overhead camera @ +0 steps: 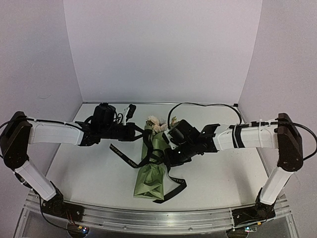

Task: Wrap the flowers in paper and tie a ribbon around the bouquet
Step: Cross the half-tied ribbon over the folded bouquet.

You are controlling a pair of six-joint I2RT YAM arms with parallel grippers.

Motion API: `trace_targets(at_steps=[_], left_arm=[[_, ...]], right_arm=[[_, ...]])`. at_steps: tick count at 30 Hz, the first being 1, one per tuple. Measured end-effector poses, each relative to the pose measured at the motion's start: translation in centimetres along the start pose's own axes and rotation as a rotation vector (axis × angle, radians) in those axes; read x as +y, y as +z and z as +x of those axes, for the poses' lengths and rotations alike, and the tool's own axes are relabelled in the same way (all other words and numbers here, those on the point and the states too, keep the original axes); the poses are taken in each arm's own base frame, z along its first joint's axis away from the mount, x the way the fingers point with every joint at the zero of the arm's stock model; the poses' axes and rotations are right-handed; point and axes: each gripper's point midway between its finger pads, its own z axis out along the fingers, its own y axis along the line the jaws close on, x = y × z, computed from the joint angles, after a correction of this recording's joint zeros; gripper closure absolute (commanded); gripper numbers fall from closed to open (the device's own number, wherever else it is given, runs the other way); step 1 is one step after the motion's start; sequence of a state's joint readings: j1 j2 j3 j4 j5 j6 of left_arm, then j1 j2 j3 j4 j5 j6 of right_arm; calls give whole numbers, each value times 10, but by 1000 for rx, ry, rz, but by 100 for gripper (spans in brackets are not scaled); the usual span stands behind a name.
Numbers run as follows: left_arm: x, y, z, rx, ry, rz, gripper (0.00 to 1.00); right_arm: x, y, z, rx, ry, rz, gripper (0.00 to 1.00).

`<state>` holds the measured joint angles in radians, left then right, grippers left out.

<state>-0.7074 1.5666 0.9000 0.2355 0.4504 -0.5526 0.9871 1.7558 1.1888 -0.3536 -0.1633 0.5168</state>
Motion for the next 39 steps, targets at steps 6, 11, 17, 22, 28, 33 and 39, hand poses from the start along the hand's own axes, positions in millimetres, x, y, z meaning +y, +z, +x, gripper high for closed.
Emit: trace_targets(at_steps=[6, 11, 17, 22, 28, 33, 39], left_arm=[[-3, -15, 16, 23, -16, 13, 100], [-4, -23, 37, 69, -45, 34, 100], [-14, -30, 61, 117, -54, 70, 100], [-38, -32, 75, 152, -17, 127, 100], [-66, -32, 105, 243, 35, 197, 100], [-81, -33, 127, 314, 65, 237, 100], [-76, -24, 172, 458, 68, 224, 100]], right_arm=[[11, 3, 2, 47, 138, -43, 100], [20, 14, -3, 63, 252, -72, 100], [14, 30, -4, 81, 366, -54, 100], [7, 35, -19, 37, 454, -61, 100], [4, 40, -36, -32, 500, -88, 100], [2, 49, -38, -44, 517, -86, 100], [-1, 52, -40, -74, 516, -88, 100]])
